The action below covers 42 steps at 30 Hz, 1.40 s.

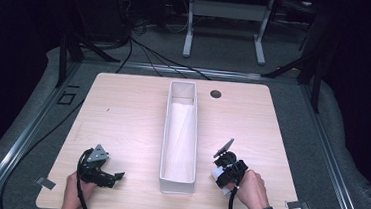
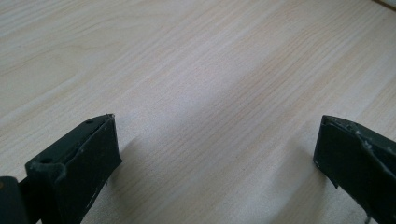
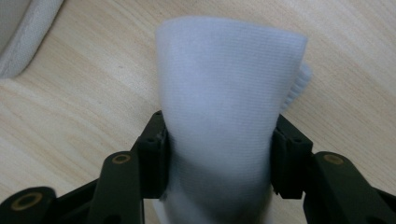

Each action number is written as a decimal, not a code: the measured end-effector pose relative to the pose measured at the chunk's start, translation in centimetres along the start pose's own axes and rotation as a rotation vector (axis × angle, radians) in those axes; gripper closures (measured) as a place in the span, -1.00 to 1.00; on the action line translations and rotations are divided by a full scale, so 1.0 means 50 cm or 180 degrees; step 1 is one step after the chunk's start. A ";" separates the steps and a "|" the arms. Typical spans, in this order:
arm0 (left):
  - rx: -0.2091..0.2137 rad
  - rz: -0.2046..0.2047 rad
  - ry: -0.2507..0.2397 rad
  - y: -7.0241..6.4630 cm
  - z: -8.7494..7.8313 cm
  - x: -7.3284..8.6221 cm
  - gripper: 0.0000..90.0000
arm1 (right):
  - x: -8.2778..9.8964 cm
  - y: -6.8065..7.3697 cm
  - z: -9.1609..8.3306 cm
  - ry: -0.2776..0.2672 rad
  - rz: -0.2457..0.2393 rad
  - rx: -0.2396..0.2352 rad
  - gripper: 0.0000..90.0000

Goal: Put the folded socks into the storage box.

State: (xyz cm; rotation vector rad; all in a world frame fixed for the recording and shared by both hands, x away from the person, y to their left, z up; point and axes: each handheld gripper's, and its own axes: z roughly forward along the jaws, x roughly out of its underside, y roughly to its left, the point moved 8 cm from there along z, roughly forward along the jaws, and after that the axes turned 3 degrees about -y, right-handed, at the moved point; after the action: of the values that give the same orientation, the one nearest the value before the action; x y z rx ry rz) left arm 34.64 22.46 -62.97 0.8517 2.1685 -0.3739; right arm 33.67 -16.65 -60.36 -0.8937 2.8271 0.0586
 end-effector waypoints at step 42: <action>0.0001 0.0001 0.0001 0.000 0.000 0.000 -1.00 | -0.026 -0.026 -0.089 -0.0343 -0.0419 -0.0446 0.34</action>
State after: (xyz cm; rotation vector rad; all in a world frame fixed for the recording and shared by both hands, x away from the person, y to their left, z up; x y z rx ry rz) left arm 34.64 22.47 -62.97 0.8521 2.1688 -0.3739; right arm 34.78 -17.40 -55.71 -1.0700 2.6847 0.2817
